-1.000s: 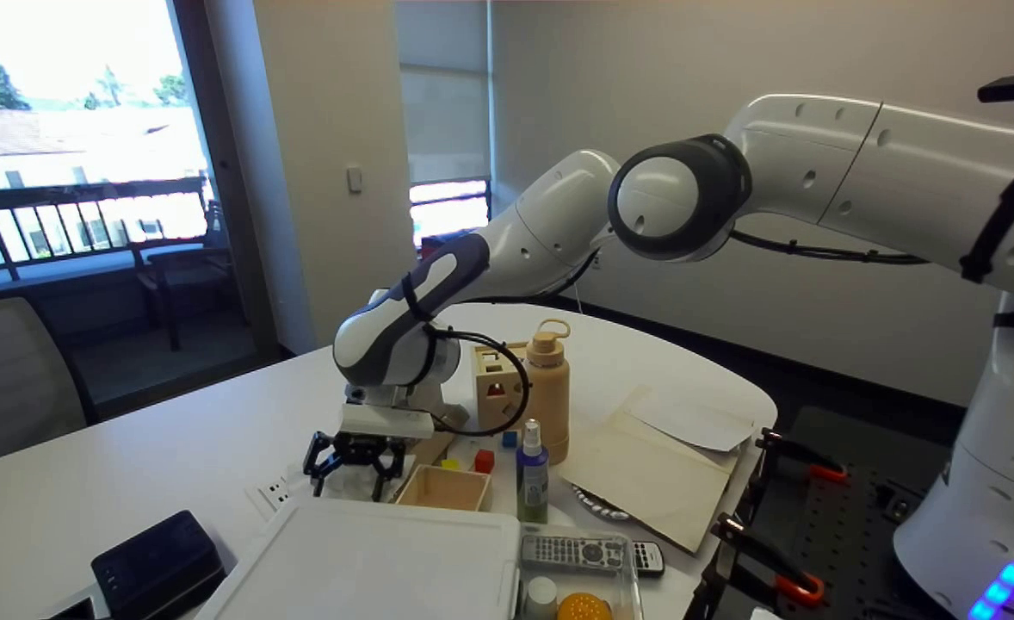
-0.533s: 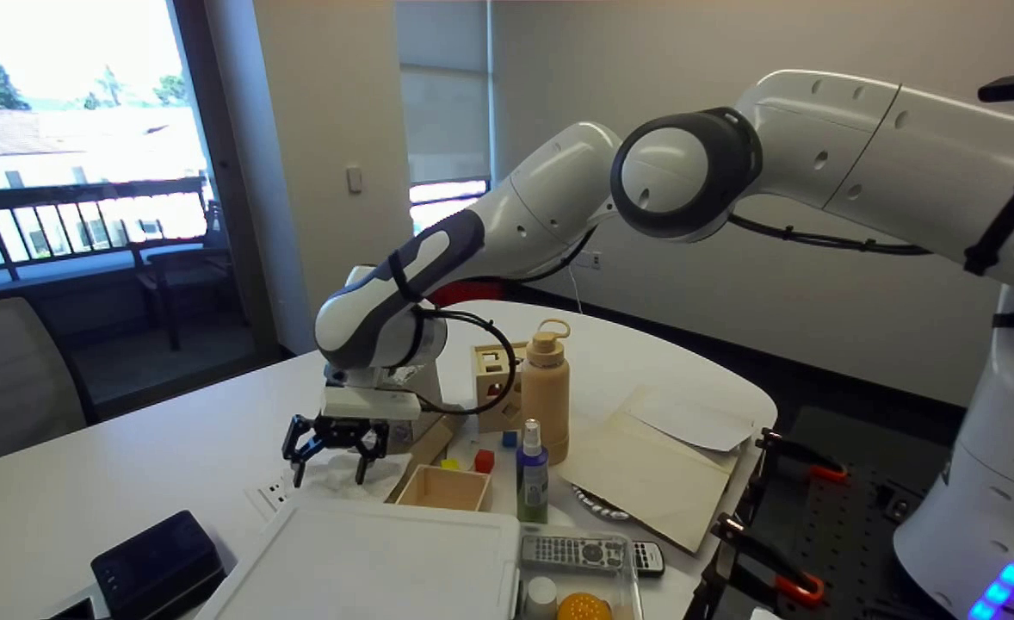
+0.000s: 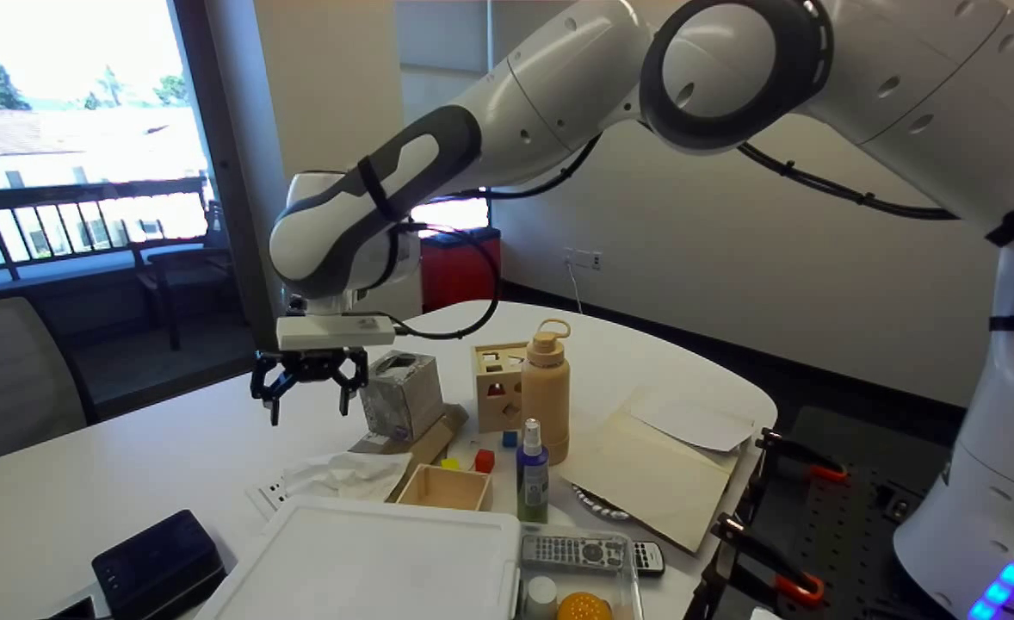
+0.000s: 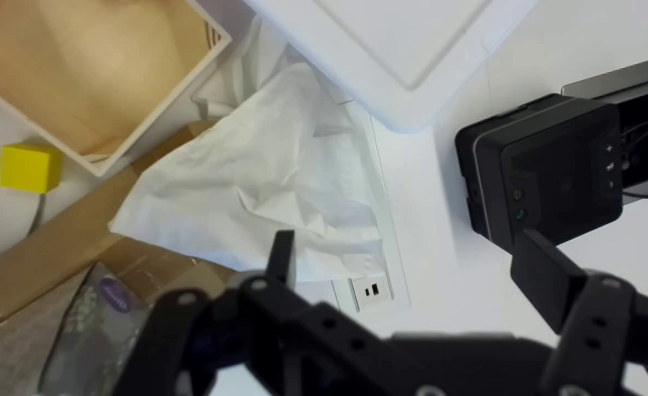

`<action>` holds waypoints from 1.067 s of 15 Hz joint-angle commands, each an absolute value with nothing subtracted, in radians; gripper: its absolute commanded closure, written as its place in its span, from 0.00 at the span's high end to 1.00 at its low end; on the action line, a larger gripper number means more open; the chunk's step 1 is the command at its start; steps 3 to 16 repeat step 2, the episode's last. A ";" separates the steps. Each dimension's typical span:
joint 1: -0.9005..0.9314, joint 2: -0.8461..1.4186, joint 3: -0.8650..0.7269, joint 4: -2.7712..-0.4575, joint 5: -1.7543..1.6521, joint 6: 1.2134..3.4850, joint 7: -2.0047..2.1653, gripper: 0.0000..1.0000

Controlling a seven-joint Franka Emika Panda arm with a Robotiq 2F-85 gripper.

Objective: Pick the paper towel and wipe the surface of the paper then place it back down

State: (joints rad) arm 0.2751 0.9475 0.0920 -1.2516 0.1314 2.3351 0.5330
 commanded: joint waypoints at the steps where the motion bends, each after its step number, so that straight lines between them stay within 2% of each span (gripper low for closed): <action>1: 0.319 0.825 0.034 -1.329 0.107 2.232 0.580 1.00; 16: 0.323 0.812 0.031 -1.327 0.104 2.209 0.582 1.00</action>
